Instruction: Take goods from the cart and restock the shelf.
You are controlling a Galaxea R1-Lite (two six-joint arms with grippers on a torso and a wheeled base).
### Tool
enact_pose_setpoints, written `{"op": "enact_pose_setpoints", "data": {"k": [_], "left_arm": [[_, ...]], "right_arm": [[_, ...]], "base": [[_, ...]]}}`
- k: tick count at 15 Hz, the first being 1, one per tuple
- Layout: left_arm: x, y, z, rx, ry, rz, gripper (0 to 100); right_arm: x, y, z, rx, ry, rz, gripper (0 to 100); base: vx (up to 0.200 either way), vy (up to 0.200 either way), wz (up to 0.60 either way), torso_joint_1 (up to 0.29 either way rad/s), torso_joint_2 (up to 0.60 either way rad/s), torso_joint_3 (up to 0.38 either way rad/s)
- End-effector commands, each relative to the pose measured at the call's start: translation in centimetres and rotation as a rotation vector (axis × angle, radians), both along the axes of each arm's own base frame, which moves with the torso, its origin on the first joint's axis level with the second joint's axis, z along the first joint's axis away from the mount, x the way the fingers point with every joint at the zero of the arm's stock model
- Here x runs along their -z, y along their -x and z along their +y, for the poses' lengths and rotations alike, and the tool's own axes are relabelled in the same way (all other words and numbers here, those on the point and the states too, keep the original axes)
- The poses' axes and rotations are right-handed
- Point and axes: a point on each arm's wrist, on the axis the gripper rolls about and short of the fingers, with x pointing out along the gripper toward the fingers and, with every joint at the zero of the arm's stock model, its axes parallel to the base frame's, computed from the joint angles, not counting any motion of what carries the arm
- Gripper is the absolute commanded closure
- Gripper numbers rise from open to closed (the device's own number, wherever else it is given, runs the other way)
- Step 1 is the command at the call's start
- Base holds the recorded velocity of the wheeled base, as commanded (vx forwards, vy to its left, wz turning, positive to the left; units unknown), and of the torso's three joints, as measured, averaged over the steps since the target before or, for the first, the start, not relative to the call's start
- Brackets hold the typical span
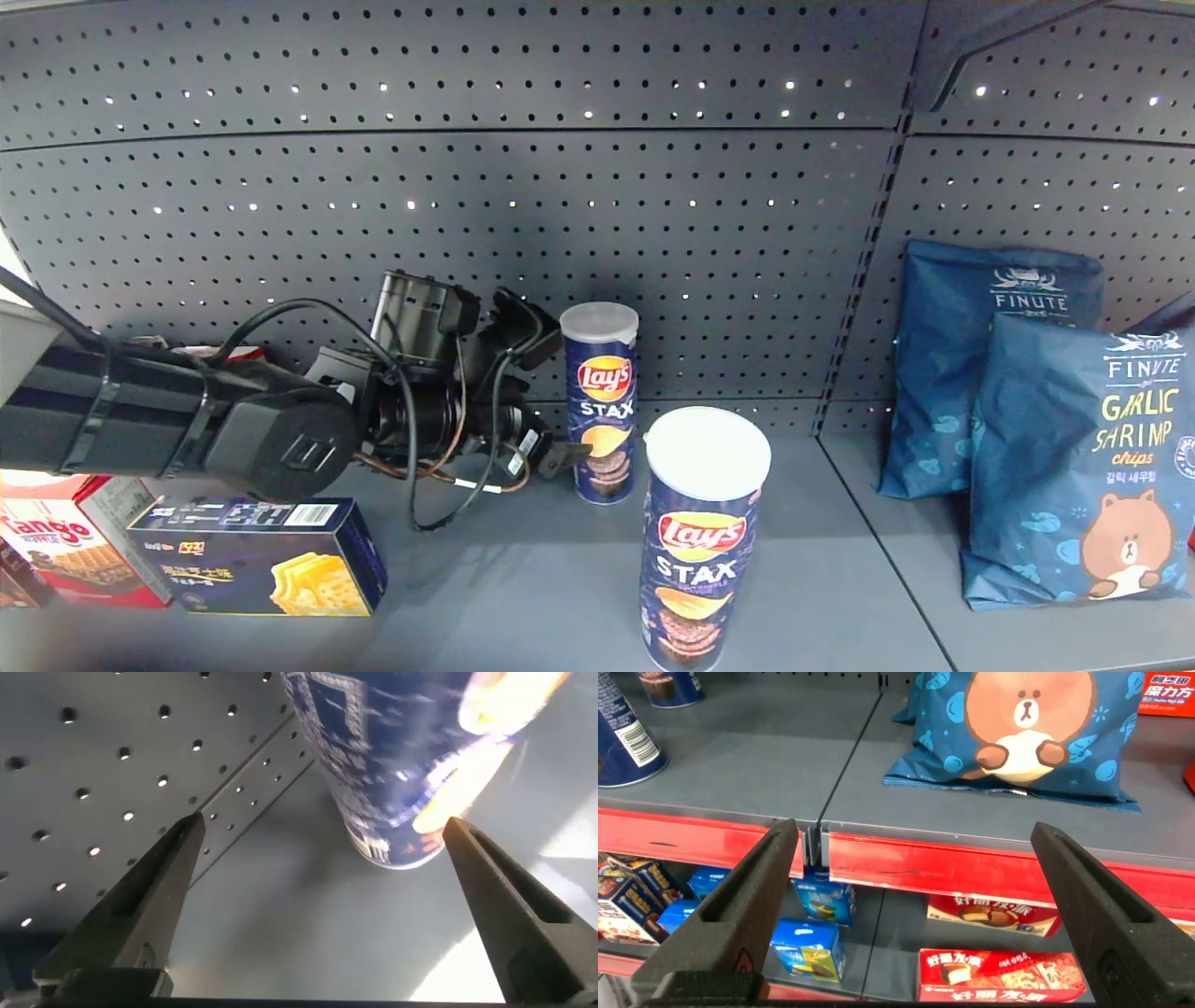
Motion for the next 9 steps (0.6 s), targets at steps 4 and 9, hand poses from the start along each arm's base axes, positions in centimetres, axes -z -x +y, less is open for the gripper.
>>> {"op": "enact_pose_setpoints", "data": {"k": [4,9], "left_arm": [[-2.0,1.9,2.9,-0.064,0.013,-0.038,0],[-1.7,2.2,3.4,-0.165,-0.025,-0.085,0]], "right_arm": [[0.0,0.0,0.0,-0.001,0.0,0.002,0],[0.0,0.0,0.0,-0.001,0.0,0.002,0]], "base": [[0.0,0.0,0.0,0.0,0.0,0.0],[0.0,0.0,0.0,0.0,0.0,0.0]]}}
